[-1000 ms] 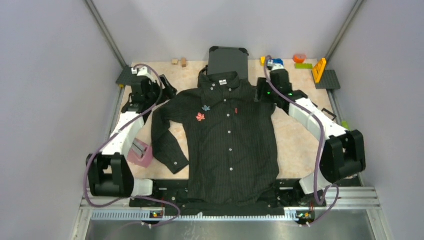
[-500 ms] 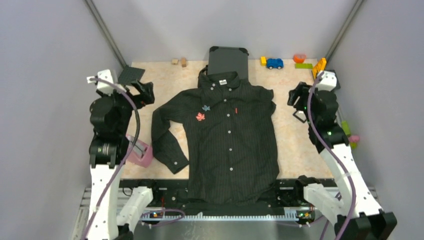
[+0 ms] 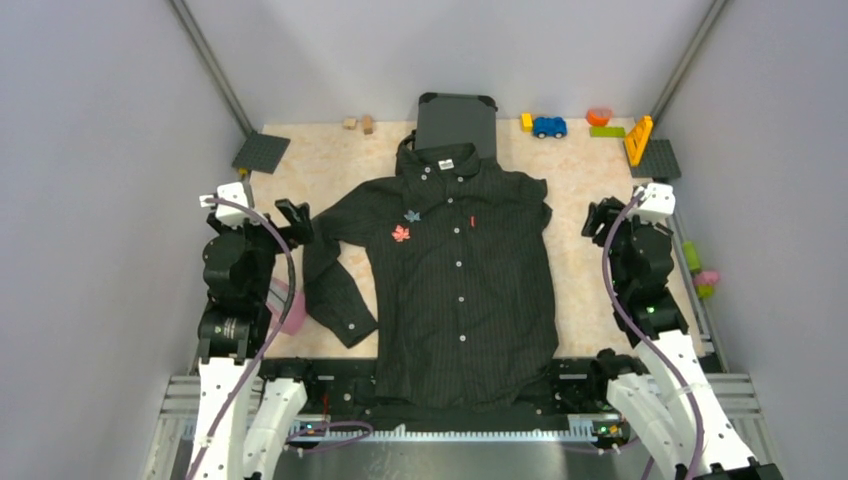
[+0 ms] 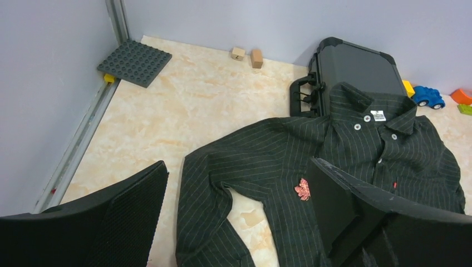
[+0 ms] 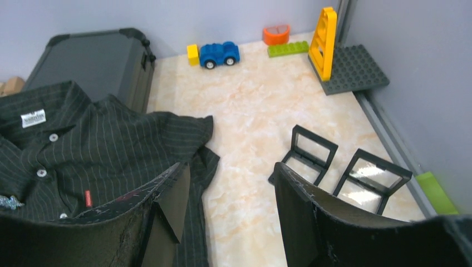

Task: Pin the brooch onto the clothing

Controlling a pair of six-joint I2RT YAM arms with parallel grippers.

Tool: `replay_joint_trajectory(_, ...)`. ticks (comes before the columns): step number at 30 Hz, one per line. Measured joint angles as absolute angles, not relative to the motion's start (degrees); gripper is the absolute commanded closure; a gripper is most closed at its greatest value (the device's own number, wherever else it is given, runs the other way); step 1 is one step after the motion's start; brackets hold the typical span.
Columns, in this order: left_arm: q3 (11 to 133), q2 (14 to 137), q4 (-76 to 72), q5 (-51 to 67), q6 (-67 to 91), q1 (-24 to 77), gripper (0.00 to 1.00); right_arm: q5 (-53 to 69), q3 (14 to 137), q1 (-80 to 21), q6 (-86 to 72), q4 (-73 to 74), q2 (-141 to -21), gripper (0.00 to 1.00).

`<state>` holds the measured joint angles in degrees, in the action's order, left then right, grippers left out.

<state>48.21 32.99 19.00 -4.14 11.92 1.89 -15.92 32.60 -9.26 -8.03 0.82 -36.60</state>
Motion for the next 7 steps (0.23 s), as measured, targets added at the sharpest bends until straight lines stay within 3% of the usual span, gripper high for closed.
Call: replay_joint_trajectory(7, 48.2, 32.4, 18.5, -5.5, 12.0, 1.9, 0.02, -16.3, 32.6, -9.3, -7.5, -0.9, -36.0, 0.41)
